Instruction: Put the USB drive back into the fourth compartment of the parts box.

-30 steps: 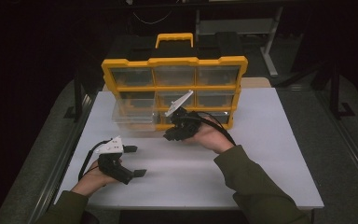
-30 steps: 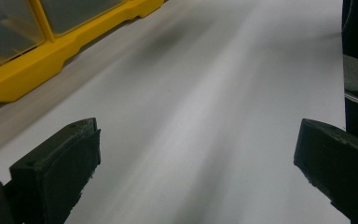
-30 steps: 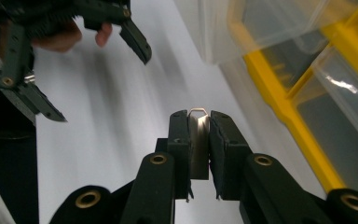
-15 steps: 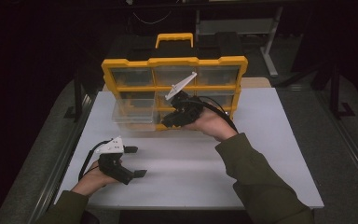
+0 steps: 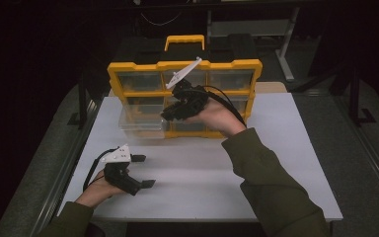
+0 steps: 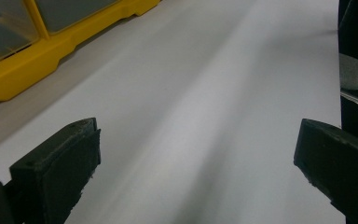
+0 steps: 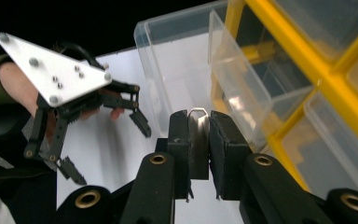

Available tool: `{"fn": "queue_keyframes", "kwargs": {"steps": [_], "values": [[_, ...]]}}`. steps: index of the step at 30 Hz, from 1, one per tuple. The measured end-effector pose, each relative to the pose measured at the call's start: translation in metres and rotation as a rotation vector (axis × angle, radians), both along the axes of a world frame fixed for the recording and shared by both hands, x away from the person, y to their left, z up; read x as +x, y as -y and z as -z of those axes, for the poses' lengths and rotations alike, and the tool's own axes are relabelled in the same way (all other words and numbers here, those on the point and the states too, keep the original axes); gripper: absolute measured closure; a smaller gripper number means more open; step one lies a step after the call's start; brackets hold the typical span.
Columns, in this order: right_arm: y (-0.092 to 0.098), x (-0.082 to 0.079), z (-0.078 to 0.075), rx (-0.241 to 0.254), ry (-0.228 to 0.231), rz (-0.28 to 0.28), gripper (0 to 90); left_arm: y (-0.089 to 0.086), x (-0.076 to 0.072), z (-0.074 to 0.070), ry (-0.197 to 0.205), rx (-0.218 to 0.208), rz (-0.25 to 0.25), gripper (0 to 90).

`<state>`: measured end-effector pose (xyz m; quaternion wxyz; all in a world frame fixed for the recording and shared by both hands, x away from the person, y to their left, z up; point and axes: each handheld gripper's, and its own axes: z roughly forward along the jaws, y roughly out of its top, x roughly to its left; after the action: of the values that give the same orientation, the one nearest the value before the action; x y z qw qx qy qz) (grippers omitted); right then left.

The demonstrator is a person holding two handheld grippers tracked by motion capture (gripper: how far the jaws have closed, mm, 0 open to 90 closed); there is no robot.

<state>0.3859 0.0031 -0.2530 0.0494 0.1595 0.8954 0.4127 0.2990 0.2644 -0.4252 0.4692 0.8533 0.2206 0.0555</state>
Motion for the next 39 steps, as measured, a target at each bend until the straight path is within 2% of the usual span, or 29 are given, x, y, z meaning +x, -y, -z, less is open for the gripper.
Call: {"fn": "queue_keyframes", "kwargs": {"steps": [8,16,18,20,21,22,24,29,39], "values": [[-0.019,0.006,-0.006,0.014,0.001,0.0,77.8,0.0,0.0,-0.001,0.002,0.0,0.0,0.0],[-0.038,0.014,0.002,0.008,-0.012,-0.013,76.9,0.0,-0.001,-0.001,0.003,0.0,0.001,0.0],[-0.04,0.015,0.004,0.008,-0.008,-0.006,73.0,-0.001,-0.001,-0.001,0.003,-0.001,0.001,0.0],[-0.039,0.014,0.006,0.012,-0.008,0.0,65.2,-0.001,-0.001,-0.001,0.003,-0.003,0.001,0.0],[-0.039,0.014,0.006,0.012,-0.008,0.0,65.2,-0.001,-0.001,-0.001,0.003,-0.003,0.001,0.0],[-0.036,0.013,0.006,0.021,0.001,0.021,59.8,-0.001,-0.001,-0.001,0.001,-0.003,-0.001,0.0],[-0.034,0.013,0.005,0.026,0.0,0.024,59.8,-0.001,-0.001,-0.001,0.001,-0.003,-0.001,0.0],[-0.018,0.013,0.005,0.057,-0.009,0.064,47.8,-0.001,-0.001,-0.001,0.002,-0.004,-0.005,0.0],[0.01,0.005,0.011,0.064,0.002,0.12,32.4,-0.001,-0.001,0.0,0.001,-0.001,-0.004,0.0]]}}
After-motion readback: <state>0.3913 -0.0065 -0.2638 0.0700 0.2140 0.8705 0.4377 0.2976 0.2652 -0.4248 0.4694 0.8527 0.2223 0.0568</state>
